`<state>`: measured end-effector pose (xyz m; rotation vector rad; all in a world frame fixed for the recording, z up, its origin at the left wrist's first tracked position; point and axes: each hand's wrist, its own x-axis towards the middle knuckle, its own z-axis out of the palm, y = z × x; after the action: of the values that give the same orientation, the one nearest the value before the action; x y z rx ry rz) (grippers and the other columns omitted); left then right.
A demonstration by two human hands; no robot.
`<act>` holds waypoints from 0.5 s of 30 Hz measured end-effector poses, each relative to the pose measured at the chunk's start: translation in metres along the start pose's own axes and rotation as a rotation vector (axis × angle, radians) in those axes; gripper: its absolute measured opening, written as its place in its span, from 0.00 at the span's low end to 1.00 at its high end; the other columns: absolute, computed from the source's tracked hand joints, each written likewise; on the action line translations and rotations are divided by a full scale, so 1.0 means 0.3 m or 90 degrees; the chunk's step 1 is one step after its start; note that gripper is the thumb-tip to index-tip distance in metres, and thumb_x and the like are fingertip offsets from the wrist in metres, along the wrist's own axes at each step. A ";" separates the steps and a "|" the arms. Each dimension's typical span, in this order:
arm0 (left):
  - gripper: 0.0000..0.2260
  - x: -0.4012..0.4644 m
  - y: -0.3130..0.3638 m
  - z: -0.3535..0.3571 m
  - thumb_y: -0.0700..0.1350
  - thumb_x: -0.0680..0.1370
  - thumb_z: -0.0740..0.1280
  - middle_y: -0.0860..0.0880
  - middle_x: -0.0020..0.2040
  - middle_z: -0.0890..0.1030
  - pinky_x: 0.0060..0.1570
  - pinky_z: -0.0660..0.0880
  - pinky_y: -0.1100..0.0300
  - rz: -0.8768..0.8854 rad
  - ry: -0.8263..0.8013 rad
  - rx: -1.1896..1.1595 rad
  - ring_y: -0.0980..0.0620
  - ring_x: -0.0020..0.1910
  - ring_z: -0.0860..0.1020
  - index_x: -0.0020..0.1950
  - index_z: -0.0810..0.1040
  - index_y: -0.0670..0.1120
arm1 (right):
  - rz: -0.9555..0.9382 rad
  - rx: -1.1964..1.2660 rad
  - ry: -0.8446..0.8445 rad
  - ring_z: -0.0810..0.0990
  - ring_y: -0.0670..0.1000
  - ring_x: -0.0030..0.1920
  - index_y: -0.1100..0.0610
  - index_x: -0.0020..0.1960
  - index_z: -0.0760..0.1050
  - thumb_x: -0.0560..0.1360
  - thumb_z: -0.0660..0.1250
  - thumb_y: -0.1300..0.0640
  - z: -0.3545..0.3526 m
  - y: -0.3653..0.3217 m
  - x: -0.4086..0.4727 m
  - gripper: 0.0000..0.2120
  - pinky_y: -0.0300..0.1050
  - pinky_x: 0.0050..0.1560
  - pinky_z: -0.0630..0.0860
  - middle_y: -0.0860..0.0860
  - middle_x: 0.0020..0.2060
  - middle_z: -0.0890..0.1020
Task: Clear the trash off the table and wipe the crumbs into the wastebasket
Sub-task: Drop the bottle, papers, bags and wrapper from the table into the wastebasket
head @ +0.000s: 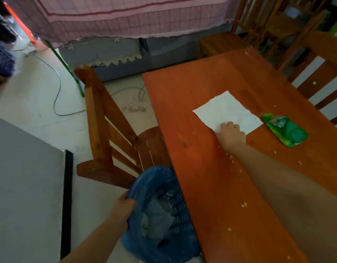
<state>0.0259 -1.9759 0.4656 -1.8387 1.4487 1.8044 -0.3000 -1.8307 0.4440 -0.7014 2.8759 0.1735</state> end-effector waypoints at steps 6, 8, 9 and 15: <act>0.19 -0.022 0.008 -0.001 0.28 0.72 0.55 0.40 0.45 0.79 0.46 0.77 0.49 0.006 -0.005 -0.007 0.38 0.44 0.77 0.57 0.72 0.44 | 0.012 0.114 0.096 0.77 0.60 0.53 0.60 0.63 0.66 0.78 0.58 0.59 -0.032 0.013 0.006 0.13 0.49 0.46 0.76 0.60 0.58 0.74; 0.18 -0.028 0.008 -0.006 0.27 0.72 0.55 0.40 0.45 0.79 0.48 0.77 0.47 0.008 -0.010 -0.009 0.38 0.45 0.77 0.55 0.72 0.44 | 0.026 0.212 0.160 0.79 0.61 0.48 0.61 0.61 0.66 0.79 0.57 0.59 -0.075 -0.002 -0.033 0.12 0.49 0.40 0.74 0.61 0.55 0.77; 0.18 -0.030 0.006 -0.008 0.28 0.72 0.55 0.39 0.46 0.79 0.50 0.77 0.45 0.008 -0.011 -0.005 0.37 0.46 0.77 0.55 0.72 0.44 | 0.010 0.255 0.179 0.80 0.62 0.46 0.61 0.61 0.67 0.79 0.57 0.60 -0.101 -0.020 -0.071 0.12 0.51 0.40 0.76 0.61 0.52 0.78; 0.20 -0.021 -0.010 -0.013 0.27 0.71 0.55 0.35 0.49 0.79 0.51 0.76 0.44 0.027 -0.014 0.017 0.34 0.49 0.78 0.59 0.73 0.39 | -0.334 0.545 0.094 0.79 0.56 0.43 0.61 0.48 0.77 0.70 0.54 0.69 -0.099 -0.237 -0.505 0.14 0.47 0.44 0.73 0.58 0.44 0.80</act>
<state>0.0321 -1.9742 0.4703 -1.7840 1.5080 1.8099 -0.1388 -1.8306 0.4979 -1.2179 2.3822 -1.1209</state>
